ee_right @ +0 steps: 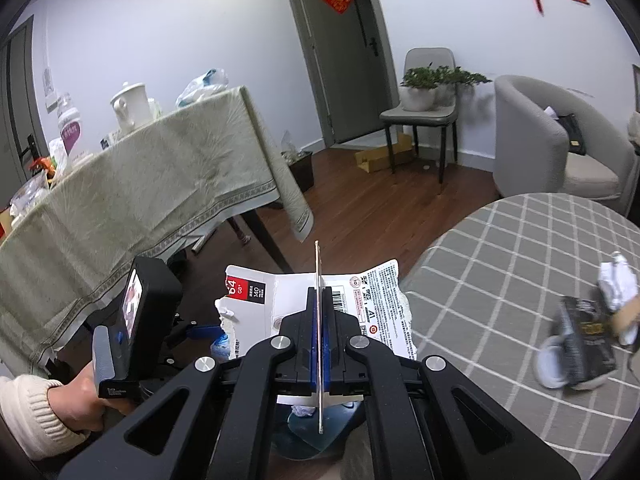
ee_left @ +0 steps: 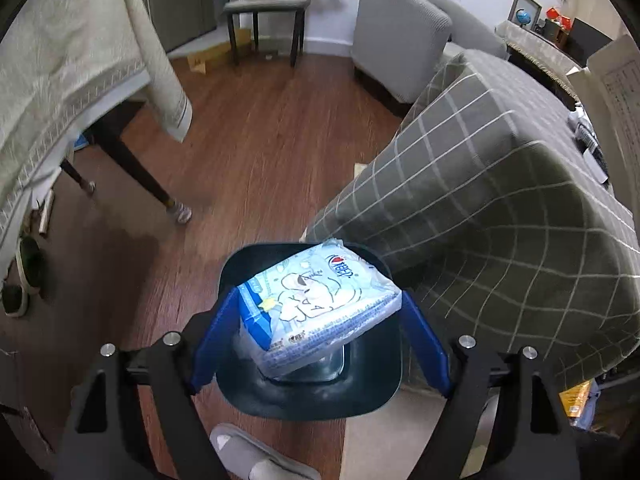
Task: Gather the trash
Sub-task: 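Carry the blue tissue pack with the left gripper to the teal bin and release it, then lower the white receipt paper into the teal bin and open the right gripper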
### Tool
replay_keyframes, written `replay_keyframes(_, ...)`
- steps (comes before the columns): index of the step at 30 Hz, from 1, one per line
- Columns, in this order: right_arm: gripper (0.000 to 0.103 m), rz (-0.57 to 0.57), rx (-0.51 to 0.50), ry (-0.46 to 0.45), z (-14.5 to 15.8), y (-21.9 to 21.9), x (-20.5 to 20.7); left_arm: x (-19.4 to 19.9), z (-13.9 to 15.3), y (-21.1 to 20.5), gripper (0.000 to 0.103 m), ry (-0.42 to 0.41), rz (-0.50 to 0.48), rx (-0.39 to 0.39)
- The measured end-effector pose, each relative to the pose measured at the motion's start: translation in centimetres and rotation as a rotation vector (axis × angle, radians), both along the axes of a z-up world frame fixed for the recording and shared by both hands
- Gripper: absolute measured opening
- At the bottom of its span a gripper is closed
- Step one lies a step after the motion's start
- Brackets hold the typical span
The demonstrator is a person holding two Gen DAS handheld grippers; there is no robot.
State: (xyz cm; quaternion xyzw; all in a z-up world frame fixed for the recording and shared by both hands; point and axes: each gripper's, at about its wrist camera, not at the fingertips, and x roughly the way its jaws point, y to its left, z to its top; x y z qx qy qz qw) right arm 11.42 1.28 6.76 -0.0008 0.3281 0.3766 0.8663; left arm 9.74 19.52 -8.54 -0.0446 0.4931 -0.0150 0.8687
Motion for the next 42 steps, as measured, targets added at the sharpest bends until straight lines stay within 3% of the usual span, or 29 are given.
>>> replay_keyframes(8, 0.002, 0.027, -0.02, 0.035, -1.6, 2.8, 0.5, -0.7, 0.1, 1.7, 0.088, 0.009, 0.001, -0.001)
replay_keyframes(15, 0.002, 0.043, -0.083, 0.078, -3.7, 5.2, 0.9, -1.5, 2.3, 3.3, 0.086, -0.074, 0.019, -0.02)
replay_keyframes(27, 0.002, 0.074, -0.196, 0.149, -8.1, 9.0, 0.9, -3.8, 7.7, 4.3, 0.077, -0.311, 0.021, -0.032)
replay_keyframes(42, 0.002, 0.097, -0.376, 0.291, -16.8, 14.0, 0.7, -4.6, 8.9, 5.3, 0.059, -0.336, 0.018, -0.042)
